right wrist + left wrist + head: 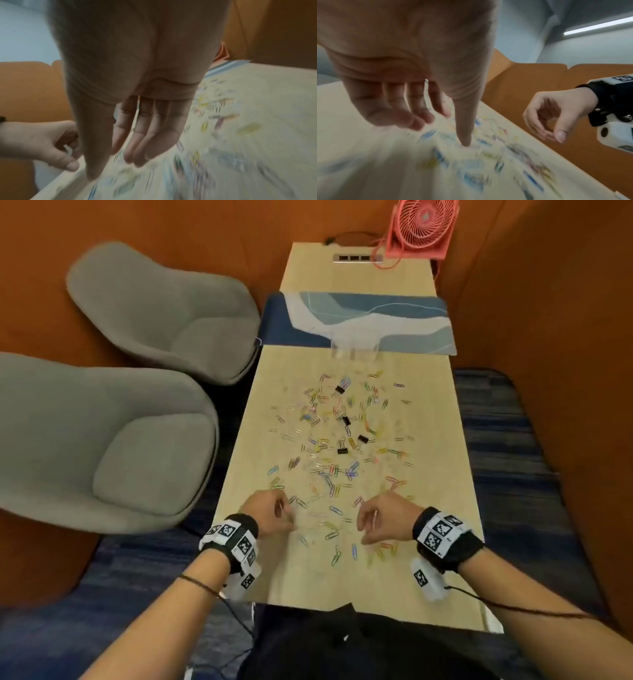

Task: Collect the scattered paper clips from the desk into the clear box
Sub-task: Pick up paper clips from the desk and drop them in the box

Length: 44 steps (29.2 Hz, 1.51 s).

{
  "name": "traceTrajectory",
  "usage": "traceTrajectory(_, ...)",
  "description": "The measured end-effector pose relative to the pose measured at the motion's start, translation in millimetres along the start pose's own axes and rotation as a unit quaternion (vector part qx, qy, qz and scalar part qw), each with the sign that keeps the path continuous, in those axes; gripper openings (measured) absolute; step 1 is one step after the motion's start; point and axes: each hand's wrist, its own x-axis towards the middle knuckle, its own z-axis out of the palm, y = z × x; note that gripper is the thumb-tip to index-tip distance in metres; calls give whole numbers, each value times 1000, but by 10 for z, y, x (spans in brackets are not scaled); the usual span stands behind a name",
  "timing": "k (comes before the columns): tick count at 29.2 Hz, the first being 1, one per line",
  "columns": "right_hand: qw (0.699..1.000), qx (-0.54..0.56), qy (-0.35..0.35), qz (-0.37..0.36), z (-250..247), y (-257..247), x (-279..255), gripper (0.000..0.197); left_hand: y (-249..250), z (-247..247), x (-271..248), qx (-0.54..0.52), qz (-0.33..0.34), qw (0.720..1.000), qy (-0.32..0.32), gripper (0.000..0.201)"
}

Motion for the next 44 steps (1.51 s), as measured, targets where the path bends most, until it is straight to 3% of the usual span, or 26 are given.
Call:
traceTrajectory(3, 998, -10, -61, -20, 342, -35, 112, 20, -325, 183, -209, 19, -101, 993, 63, 47)
traceTrajectory(6, 992, -66, -51, -99, 664, -166, 286, 23, -612, 330, -405, -34, -154, 980, 125, 46)
traceTrajectory(10, 965, -149, -70, -203, 1054, -322, 490, 26, -733, 444, -516, -58, -141, 975, 159, 45)
traceTrajectory(15, 939, -238, -80, -237, 1268, -344, 634, 20, -696, 555, -416, -78, -109, 976, 174, 53)
traceTrajectory(20, 962, -208, -2, -179, 1087, -102, 730, 18, -518, 631, -259, -155, -55, 970, 181, 44)
traceTrajectory(25, 987, -104, 63, -102, 662, 23, 627, 18, -359, 660, -220, -214, 20, 967, 137, 35)
traceTrajectory(28, 990, -89, 105, -38, 551, 136, 465, 25, -380, 659, -239, -139, 7, 982, 130, 70)
traceTrajectory(31, 991, -116, 55, 39, 622, 269, 297, 63, -344, 690, -280, -82, 5, 993, 84, 113)
traceTrajectory(33, 990, -125, 34, 47, 727, 307, 231, 86, -282, 754, -288, -38, 32, 998, 50, 127)
traceTrajectory(35, 991, -124, 28, 43, 825, 306, 235, 97, -206, 842, -283, 7, 59, 998, 20, 132)
traceTrajectory(38, 994, -84, 62, 44, 875, 269, 329, 84, -116, 966, -258, 34, 80, 996, 33, 125)
traceTrajectory(41, 992, -50, 105, 38, 820, 261, 380, 63, -113, 1002, -210, -10, 70, 994, 80, 96)
traceTrajectory(44, 989, -67, 129, 40, 788, 271, 327, 69, -166, 974, -150, -36, 79, 989, 120, 70)
